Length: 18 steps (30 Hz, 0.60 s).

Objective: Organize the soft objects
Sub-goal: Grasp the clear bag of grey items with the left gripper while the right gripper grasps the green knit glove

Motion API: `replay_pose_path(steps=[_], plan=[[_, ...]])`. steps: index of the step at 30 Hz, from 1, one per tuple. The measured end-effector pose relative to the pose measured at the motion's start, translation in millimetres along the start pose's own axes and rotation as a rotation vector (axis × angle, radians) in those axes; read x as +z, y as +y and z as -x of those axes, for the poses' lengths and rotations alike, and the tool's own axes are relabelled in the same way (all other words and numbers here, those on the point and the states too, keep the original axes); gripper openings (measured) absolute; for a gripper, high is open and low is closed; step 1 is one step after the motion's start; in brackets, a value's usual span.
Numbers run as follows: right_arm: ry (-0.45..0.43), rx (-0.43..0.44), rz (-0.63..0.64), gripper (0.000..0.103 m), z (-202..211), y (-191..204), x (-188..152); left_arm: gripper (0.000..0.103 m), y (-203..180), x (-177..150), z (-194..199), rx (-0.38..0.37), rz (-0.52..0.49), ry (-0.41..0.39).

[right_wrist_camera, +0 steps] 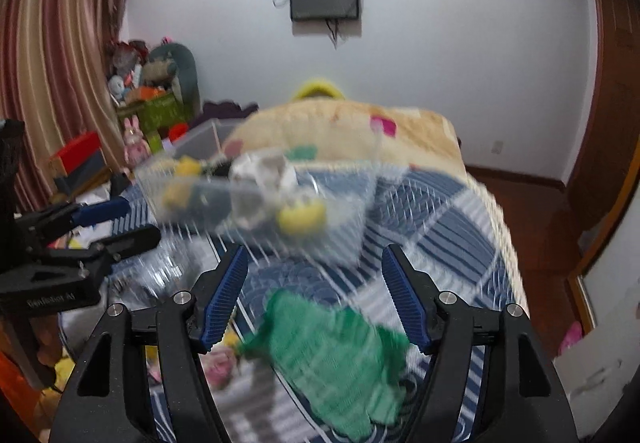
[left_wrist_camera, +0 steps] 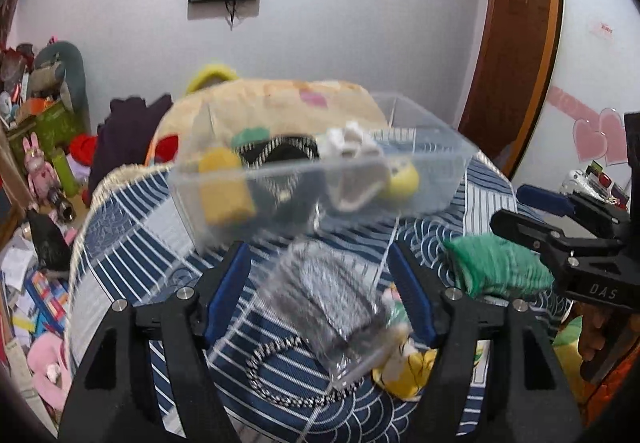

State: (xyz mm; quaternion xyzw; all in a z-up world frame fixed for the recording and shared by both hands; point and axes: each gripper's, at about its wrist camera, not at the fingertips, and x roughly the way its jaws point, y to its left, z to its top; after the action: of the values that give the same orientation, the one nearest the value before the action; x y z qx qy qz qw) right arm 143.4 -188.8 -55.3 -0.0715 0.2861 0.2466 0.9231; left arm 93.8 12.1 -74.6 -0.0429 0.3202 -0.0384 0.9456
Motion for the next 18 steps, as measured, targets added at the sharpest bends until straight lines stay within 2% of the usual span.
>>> replay_pose_path(steps=[3,6,14,15,18], plan=[[0.039,0.011,-0.022,0.066,-4.5,-6.2,-14.7,0.071,1.7,-10.0,-9.7,-0.011,0.036,0.039],[0.063,-0.017,-0.009,0.066,-7.6,-7.4,-24.9,0.071,3.8,-20.2,-19.3,-0.021,0.072,0.072],[0.098,-0.056,0.011,0.066,-10.1,-8.9,-45.1,0.07,4.4,-25.8,-26.6,-0.031,0.088,0.067],[0.096,-0.057,0.011,0.066,-8.5,-9.1,-45.3,0.067,3.8,-26.1,-26.2,-0.032,0.088,0.063],[0.089,-0.054,0.001,0.056,-7.1,-11.4,-45.8,0.056,0.3,-26.2,-26.2,-0.047,0.076,0.062]])
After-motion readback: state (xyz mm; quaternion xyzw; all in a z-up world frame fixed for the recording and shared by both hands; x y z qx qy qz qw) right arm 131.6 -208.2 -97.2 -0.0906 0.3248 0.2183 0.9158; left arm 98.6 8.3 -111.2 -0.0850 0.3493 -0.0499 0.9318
